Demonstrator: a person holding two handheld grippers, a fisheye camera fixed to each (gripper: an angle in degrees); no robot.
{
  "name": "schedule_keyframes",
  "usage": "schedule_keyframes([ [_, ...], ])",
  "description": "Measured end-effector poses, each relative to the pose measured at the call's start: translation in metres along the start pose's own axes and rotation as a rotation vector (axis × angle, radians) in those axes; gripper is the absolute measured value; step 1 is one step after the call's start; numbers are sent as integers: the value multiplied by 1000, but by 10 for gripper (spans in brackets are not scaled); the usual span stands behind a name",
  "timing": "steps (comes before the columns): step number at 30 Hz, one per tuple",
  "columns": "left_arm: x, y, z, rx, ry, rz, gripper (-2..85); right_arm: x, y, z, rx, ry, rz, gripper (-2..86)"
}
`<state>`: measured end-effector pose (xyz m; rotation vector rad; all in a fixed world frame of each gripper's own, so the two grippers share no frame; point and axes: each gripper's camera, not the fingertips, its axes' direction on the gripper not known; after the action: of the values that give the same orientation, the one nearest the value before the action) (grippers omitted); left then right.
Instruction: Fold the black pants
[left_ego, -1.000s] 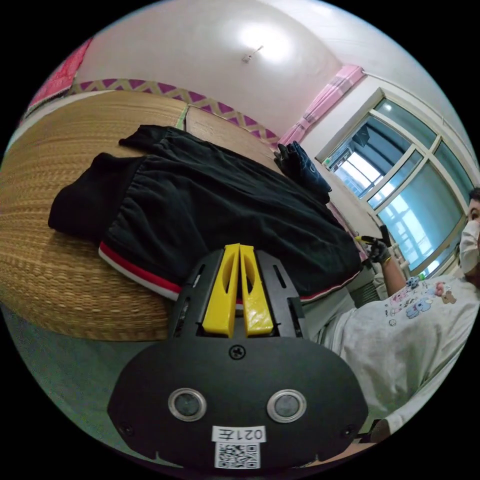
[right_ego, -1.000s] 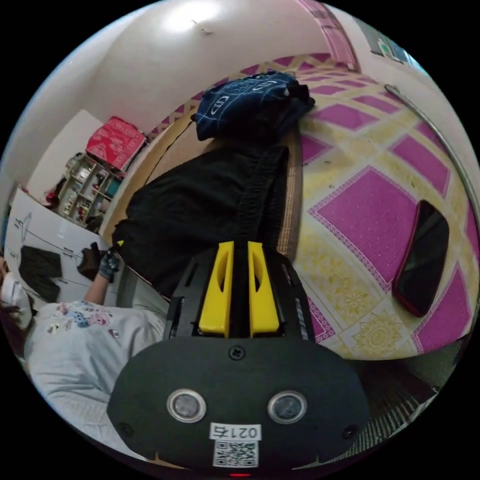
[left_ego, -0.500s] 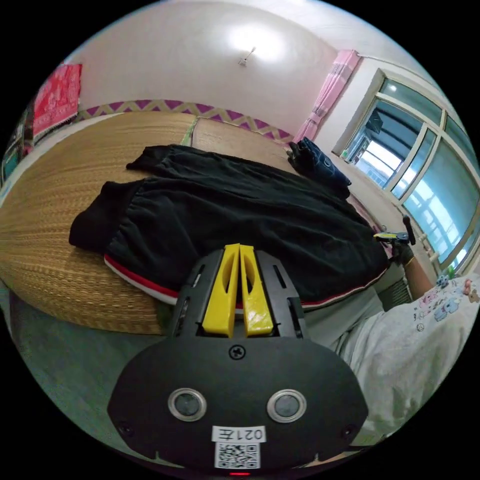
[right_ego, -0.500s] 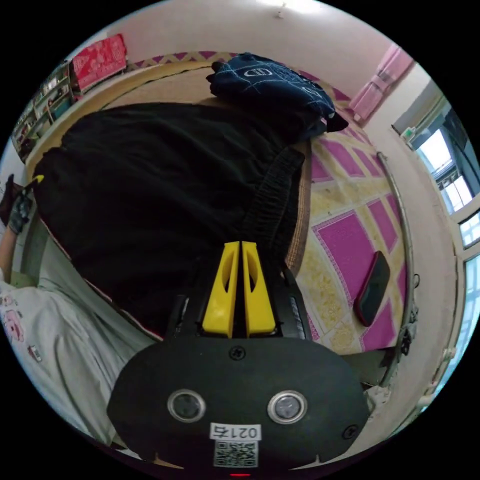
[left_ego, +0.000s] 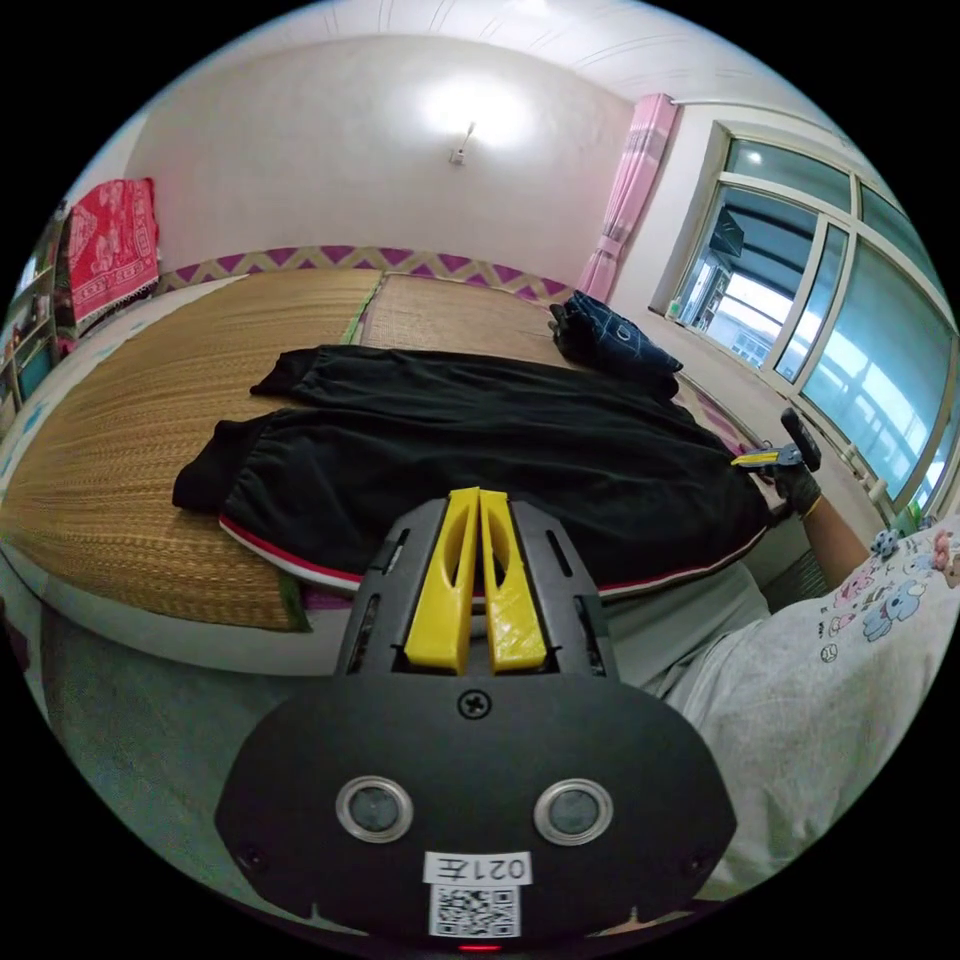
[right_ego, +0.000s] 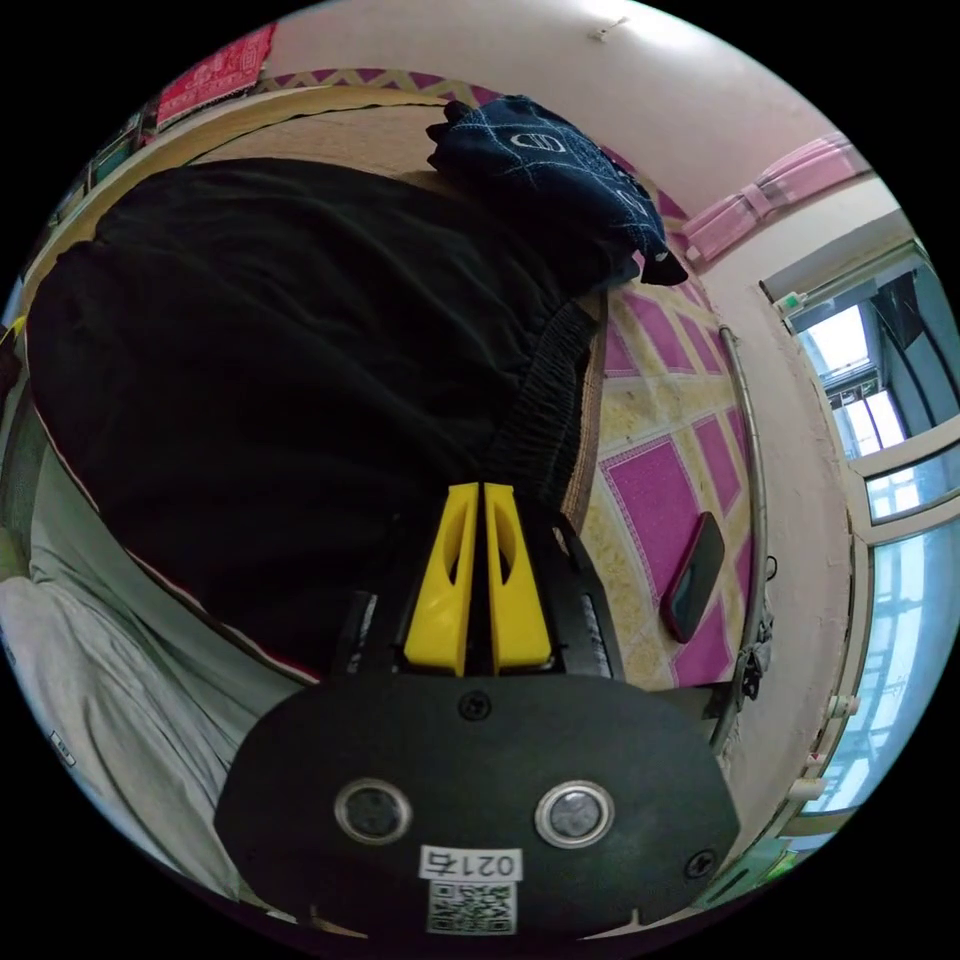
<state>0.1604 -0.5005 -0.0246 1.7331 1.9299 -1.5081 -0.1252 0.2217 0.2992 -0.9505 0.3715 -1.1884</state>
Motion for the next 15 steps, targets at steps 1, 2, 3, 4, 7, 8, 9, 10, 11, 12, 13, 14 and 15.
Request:
schedule_keyframes([
  [1,1,1,-2,-7,-12,4,-9,1,1,-1,0,1,0,13],
  [2,1,2,-4,-11,-19,7,-9,3,3,-3,4,7,-1,18],
  [3,1,3,-4,-13,-21,8,-9,6,6,-7,10,16,-1,25],
  [4,0,3,-6,-15,-25,8,-9,7,8,-8,12,18,-1,29],
  [7,-4,4,-10,-13,-25,-1,-9,18,17,-17,28,16,4,40],
  [8,-6,5,-12,-11,-28,-6,-9,24,23,-22,37,10,9,44],
  [9,-7,5,-13,-9,-29,-10,-9,31,30,-28,51,1,20,48],
  [10,-9,5,-16,-2,-27,-18,-9,36,36,-31,61,-6,29,49],
  [11,-12,7,-19,6,-33,-32,-9,48,49,-39,85,-35,57,52],
  [12,-14,8,-21,13,-44,-44,-9,64,67,-45,109,-88,106,54],
  [13,-17,11,-26,29,-80,-70,-9,73,77,-47,121,-121,134,55],
  [14,-21,16,-31,43,-116,-90,-9,93,100,-50,145,-199,204,58],
  [15,-23,18,-33,49,-127,-102,-9,114,128,-49,164,-282,286,62],
])
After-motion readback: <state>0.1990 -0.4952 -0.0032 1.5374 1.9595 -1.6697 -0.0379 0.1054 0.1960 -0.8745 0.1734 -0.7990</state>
